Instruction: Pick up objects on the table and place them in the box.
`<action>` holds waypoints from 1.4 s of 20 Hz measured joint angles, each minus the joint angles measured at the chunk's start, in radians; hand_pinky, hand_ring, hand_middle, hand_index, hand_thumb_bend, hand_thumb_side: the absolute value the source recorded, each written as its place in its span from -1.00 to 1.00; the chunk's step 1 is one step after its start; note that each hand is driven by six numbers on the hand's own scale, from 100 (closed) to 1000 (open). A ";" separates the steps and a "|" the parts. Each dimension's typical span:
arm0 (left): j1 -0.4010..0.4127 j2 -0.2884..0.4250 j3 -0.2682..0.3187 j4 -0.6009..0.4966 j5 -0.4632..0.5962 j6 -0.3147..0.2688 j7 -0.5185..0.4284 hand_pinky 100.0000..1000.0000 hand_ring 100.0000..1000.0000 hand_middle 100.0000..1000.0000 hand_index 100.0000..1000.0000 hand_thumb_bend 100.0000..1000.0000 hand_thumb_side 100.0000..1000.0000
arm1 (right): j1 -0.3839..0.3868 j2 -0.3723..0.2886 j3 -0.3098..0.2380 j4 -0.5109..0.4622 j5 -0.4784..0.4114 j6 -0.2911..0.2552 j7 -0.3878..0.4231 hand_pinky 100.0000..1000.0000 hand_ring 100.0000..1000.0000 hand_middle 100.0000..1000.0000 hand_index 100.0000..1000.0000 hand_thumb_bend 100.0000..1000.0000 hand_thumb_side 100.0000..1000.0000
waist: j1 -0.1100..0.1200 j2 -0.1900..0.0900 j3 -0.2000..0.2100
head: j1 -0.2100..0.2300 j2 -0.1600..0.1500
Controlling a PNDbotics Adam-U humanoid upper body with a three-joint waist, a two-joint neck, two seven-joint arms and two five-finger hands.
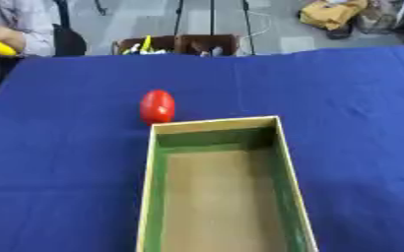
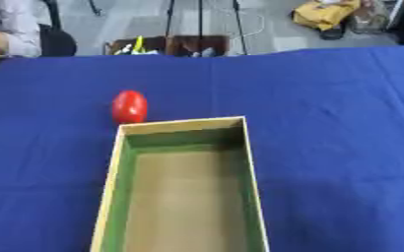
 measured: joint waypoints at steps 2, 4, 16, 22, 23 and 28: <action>-0.017 0.048 -0.009 0.042 -0.019 -0.015 -0.006 -0.53 -0.27 -0.01 0.39 -1.00 0.71 | 0.006 -0.002 0.004 0.000 0.000 -0.005 0.004 -0.58 -0.30 -0.37 0.12 -0.72 0.53 | 0.003 0.000 0.000 | 0.000 0.001; -0.039 0.096 -0.022 0.102 -0.037 -0.036 -0.040 -0.52 -0.24 -0.01 0.40 -1.00 0.69 | 0.009 -0.004 0.007 0.000 0.003 -0.009 0.008 -0.58 -0.30 -0.37 0.12 -0.72 0.53 | 0.008 0.000 -0.002 | -0.003 0.001; -0.221 0.342 -0.145 0.578 -0.193 -0.290 -0.271 -0.42 -0.16 0.10 0.60 -1.00 0.56 | 0.023 -0.006 0.025 0.000 0.031 -0.016 0.026 -0.59 -0.30 -0.37 0.12 -0.68 0.54 | 0.019 0.000 -0.036 | -0.002 -0.026; -0.317 0.389 -0.195 0.761 -0.293 -0.421 -0.281 -0.32 -0.10 0.11 0.63 -0.97 0.34 | 0.026 -0.006 0.033 0.000 0.037 -0.017 0.036 -0.59 -0.30 -0.37 0.12 -0.67 0.55 | 0.025 0.000 -0.053 | 0.011 -0.027; -0.330 0.395 -0.197 0.780 -0.323 -0.441 -0.269 -0.32 -0.10 0.11 0.63 -0.97 0.34 | 0.026 -0.006 0.034 0.000 0.039 -0.017 0.037 -0.59 -0.30 -0.37 0.12 -0.67 0.55 | 0.025 0.000 -0.056 | 0.014 -0.027; -0.366 0.404 -0.215 0.852 -0.486 -0.506 -0.174 -0.28 -0.06 0.15 0.60 -0.91 0.36 | 0.026 -0.006 0.037 0.000 0.044 -0.018 0.039 -0.60 -0.30 -0.37 0.12 -0.65 0.55 | 0.025 0.000 -0.062 | 0.024 -0.027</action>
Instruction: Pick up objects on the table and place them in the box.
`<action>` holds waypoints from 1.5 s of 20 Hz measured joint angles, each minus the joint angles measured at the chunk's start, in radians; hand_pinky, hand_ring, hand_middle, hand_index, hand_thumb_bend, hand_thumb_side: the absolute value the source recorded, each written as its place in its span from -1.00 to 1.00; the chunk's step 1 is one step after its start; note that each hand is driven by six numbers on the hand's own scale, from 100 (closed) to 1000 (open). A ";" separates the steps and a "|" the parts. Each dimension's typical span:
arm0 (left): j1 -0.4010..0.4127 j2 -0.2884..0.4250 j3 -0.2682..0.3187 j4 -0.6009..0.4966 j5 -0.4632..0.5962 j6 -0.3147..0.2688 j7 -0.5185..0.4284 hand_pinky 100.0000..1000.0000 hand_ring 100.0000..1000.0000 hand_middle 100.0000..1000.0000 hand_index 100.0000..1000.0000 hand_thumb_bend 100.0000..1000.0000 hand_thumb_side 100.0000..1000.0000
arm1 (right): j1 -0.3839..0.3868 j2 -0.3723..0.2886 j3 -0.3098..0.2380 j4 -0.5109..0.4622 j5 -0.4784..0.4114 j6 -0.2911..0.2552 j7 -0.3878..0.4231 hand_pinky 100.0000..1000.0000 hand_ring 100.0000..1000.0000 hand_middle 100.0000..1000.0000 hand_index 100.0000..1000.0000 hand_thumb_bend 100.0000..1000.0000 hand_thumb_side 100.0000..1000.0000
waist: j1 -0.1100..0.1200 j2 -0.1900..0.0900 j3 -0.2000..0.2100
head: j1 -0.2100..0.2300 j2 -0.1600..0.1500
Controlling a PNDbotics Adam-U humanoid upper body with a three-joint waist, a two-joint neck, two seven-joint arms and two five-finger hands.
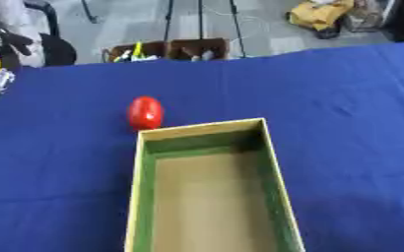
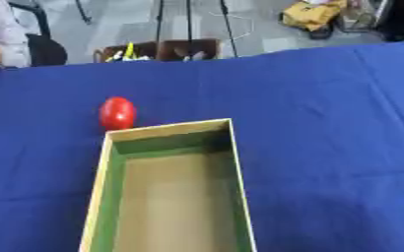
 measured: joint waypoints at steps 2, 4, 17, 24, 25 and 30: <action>-0.008 0.004 -0.015 0.024 -0.043 -0.015 0.026 -0.21 -0.02 0.21 0.63 -0.80 0.30 | 0.000 0.000 0.003 0.000 0.001 0.001 0.004 -0.60 -0.30 -0.38 0.12 -0.64 0.55 | 0.004 0.000 -0.010 | 0.004 0.000; -0.042 0.014 -0.042 0.057 -0.078 -0.029 0.027 -0.19 0.00 0.24 0.67 -0.76 0.31 | 0.000 0.000 0.006 0.000 0.004 0.003 0.009 -0.60 -0.30 -0.38 0.12 -0.64 0.55 | 0.011 0.002 -0.019 | 0.008 -0.002; -0.206 -0.028 -0.138 0.181 -0.290 -0.048 -0.056 -0.03 0.16 0.48 0.92 -0.15 0.51 | -0.002 0.000 0.019 0.000 0.031 -0.002 0.029 -0.61 -0.30 -0.38 0.12 -0.60 0.56 | 0.027 0.025 -0.062 | 0.062 -0.034; -0.251 -0.082 -0.153 0.246 -0.364 -0.046 -0.061 -0.10 0.14 0.45 0.94 -0.11 0.54 | -0.012 0.005 0.025 0.000 0.045 0.002 0.038 -0.61 -0.31 -0.38 0.12 -0.59 0.56 | 0.036 0.039 -0.080 | 0.069 -0.050; -0.255 -0.089 -0.155 0.254 -0.364 -0.046 -0.062 -0.11 0.13 0.44 0.94 -0.09 0.54 | -0.013 0.008 0.025 0.000 0.046 0.003 0.039 -0.62 -0.31 -0.38 0.12 -0.58 0.56 | 0.037 0.041 -0.084 | 0.068 -0.052; -0.265 -0.107 -0.169 0.282 -0.350 -0.034 -0.094 -0.06 0.20 0.50 0.97 -0.02 0.50 | -0.021 0.010 0.028 0.000 0.054 0.005 0.045 -0.62 -0.31 -0.39 0.12 -0.58 0.55 | 0.046 0.050 -0.102 | 0.069 -0.062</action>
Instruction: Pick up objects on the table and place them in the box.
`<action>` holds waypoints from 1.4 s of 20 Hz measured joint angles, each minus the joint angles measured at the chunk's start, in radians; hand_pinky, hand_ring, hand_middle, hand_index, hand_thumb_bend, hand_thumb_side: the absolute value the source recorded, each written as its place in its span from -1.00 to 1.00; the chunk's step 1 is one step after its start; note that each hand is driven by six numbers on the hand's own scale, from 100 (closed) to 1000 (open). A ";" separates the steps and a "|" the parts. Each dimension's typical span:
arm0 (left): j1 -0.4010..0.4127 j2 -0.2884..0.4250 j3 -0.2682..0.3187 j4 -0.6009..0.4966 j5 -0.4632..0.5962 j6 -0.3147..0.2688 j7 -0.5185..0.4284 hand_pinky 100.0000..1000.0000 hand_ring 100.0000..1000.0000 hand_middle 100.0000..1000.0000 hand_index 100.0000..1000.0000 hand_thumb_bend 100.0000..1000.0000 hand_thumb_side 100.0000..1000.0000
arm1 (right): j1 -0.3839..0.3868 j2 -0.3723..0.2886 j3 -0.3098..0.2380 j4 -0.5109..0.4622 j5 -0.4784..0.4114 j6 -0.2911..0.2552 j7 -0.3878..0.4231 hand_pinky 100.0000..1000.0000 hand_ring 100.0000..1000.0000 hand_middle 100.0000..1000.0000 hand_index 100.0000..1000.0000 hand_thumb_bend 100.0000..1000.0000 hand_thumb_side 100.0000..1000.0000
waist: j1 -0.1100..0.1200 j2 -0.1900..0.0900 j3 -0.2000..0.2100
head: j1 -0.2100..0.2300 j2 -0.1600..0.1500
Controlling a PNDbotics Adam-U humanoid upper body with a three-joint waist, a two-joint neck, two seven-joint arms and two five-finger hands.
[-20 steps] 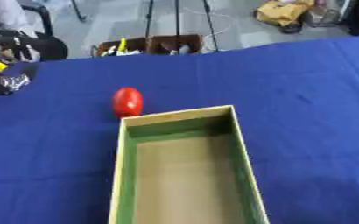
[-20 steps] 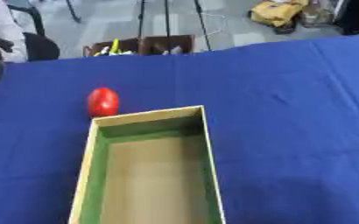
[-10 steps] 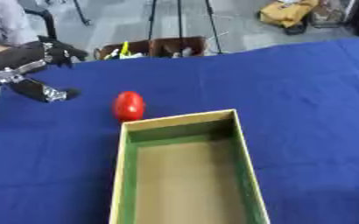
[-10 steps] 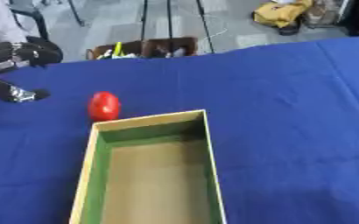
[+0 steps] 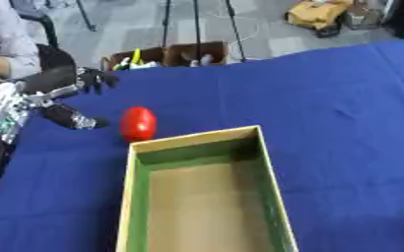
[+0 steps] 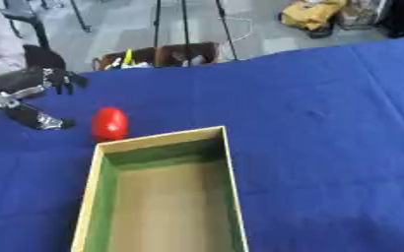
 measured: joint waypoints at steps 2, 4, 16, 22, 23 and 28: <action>-0.003 -0.003 -0.002 0.007 0.010 0.014 -0.014 -0.05 0.21 0.51 0.98 -0.01 0.50 | 0.000 0.000 0.002 0.000 0.004 0.001 0.001 -0.62 -0.31 -0.39 0.12 -0.58 0.55 | 0.003 0.000 -0.002 | 0.000 0.000; -0.007 -0.003 -0.002 0.009 0.023 0.029 -0.029 0.06 0.32 0.60 1.00 0.07 0.48 | -0.003 0.001 0.002 0.000 0.007 0.002 0.003 -0.62 -0.31 -0.39 0.12 -0.58 0.55 | 0.003 0.001 -0.002 | 0.001 0.000; -0.024 -0.003 -0.001 0.034 0.061 0.118 -0.118 0.16 0.45 0.70 1.00 0.26 0.43 | -0.016 0.007 0.003 0.000 0.017 0.014 0.013 -0.62 -0.32 -0.39 0.11 -0.57 0.53 | 0.027 0.007 -0.017 | 0.014 -0.009; -0.026 0.001 0.004 0.043 0.074 0.165 -0.166 0.20 0.48 0.70 1.00 0.13 0.31 | -0.016 0.007 0.003 0.000 0.020 0.023 0.017 -0.63 -0.32 -0.39 0.11 -0.57 0.52 | 0.034 0.007 -0.019 | 0.013 -0.008; -0.028 0.004 0.008 0.046 0.074 0.173 -0.173 0.21 0.50 0.70 1.00 0.13 0.33 | -0.016 0.007 0.003 0.000 0.021 0.024 0.018 -0.63 -0.32 -0.40 0.11 -0.57 0.52 | 0.034 0.007 -0.018 | 0.013 -0.008; -0.034 0.020 0.019 0.052 0.071 0.199 -0.199 0.20 0.50 0.70 1.00 0.13 0.32 | -0.016 0.007 0.003 0.000 0.026 0.031 0.022 -0.63 -0.32 -0.40 0.11 -0.57 0.52 | 0.040 0.006 -0.017 | 0.014 -0.007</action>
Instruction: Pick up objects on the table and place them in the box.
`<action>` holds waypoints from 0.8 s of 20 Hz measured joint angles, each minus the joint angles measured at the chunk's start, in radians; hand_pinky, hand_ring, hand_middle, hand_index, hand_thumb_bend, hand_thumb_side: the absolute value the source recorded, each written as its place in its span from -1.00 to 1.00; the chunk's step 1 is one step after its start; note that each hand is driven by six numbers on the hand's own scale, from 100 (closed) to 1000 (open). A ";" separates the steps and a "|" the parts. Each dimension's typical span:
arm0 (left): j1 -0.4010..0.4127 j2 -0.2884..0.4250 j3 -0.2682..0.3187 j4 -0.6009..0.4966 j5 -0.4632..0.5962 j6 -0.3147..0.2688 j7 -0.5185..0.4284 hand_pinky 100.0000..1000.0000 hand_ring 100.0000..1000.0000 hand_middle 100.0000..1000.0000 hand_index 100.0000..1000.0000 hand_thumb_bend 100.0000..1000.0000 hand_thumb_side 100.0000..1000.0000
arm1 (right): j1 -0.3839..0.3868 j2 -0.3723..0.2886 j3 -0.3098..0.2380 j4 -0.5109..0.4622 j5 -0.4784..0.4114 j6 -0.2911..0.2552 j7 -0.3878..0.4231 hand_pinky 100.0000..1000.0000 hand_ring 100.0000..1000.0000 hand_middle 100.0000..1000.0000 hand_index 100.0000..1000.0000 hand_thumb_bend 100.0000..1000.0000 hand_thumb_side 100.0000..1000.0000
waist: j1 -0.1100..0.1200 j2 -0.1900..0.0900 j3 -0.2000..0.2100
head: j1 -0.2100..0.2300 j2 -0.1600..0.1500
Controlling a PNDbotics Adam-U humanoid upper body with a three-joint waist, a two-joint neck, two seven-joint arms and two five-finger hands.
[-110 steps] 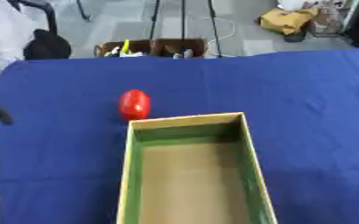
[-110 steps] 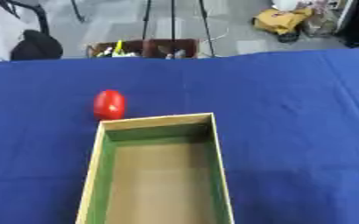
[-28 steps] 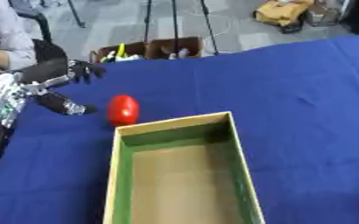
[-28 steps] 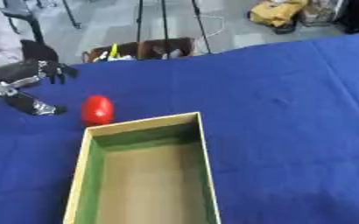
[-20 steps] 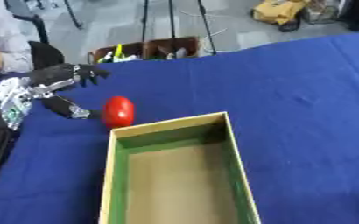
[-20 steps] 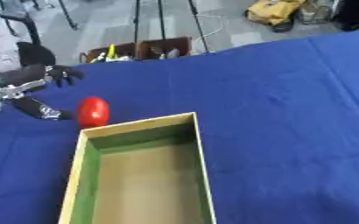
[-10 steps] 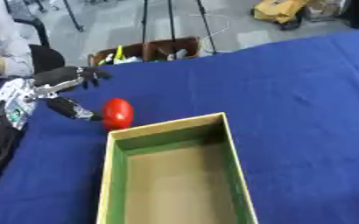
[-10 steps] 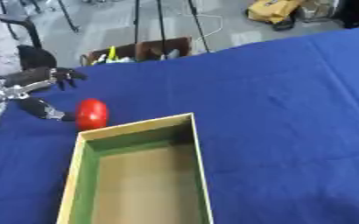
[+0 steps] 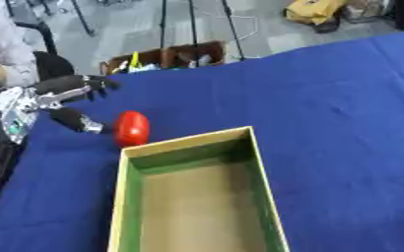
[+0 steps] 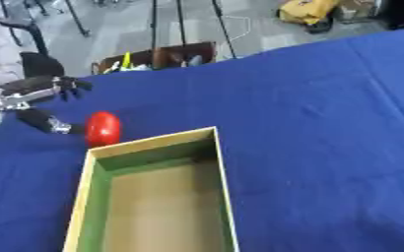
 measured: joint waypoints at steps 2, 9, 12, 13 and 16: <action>0.000 0.000 0.000 0.002 0.000 0.009 -0.009 0.18 0.49 0.70 1.00 0.12 0.32 | 0.000 0.000 0.000 0.000 0.000 0.001 0.001 -0.63 -0.32 -0.40 0.11 -0.56 0.52 | 0.000 0.000 -0.006 | 0.003 0.000; 0.000 -0.001 -0.007 0.025 0.024 0.051 -0.051 0.18 0.49 0.69 0.99 0.09 0.28 | -0.006 0.001 0.000 0.000 0.005 0.003 0.003 -0.63 -0.32 -0.40 0.11 -0.56 0.51 | 0.008 0.006 -0.020 | 0.013 -0.001; 0.000 -0.009 -0.014 0.027 0.050 0.072 -0.072 0.16 0.48 0.69 0.98 0.09 0.27 | -0.009 0.002 0.000 0.000 0.011 0.006 0.006 -0.63 -0.32 -0.40 0.11 -0.55 0.51 | 0.012 0.009 -0.020 | 0.013 -0.001; 0.000 -0.011 -0.017 0.027 0.063 0.080 -0.080 0.16 0.48 0.69 0.98 0.09 0.26 | -0.009 0.002 0.000 0.000 0.013 0.007 0.007 -0.63 -0.32 -0.40 0.11 -0.55 0.51 | 0.012 0.010 -0.021 | 0.013 -0.001; 0.000 -0.016 -0.030 0.023 0.103 0.102 -0.102 0.14 0.47 0.68 0.96 0.06 0.25 | -0.010 0.005 0.000 0.000 0.018 0.009 0.009 -0.63 -0.32 -0.40 0.11 -0.55 0.51 | 0.013 0.012 -0.021 | 0.013 -0.001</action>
